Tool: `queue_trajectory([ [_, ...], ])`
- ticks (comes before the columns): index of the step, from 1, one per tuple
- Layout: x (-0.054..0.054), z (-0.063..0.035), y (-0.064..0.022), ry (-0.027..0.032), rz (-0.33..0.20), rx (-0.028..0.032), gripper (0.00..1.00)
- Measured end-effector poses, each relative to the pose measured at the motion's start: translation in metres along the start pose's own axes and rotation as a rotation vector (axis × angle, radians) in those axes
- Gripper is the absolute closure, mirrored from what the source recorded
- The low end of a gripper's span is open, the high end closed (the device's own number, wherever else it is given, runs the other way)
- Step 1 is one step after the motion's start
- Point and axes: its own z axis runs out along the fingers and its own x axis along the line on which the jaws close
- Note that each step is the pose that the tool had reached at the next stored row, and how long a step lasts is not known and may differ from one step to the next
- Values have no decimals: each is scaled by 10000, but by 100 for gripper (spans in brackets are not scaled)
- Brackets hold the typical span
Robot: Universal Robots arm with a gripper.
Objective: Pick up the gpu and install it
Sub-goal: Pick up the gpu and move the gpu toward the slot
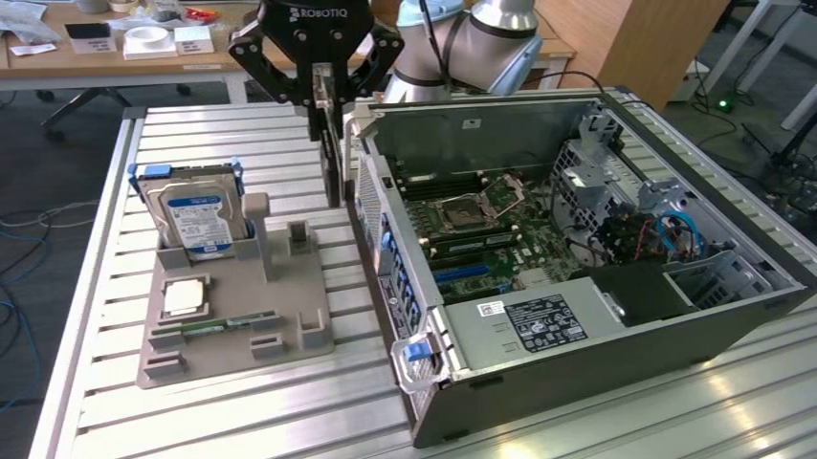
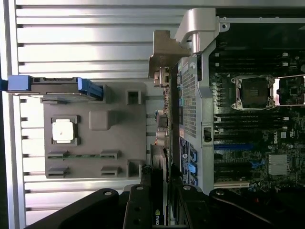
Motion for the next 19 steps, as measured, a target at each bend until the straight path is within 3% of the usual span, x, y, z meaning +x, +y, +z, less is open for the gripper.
queue_trajectory([
  [19, -279, 12, 52, 6, 4, -122, 74],
])
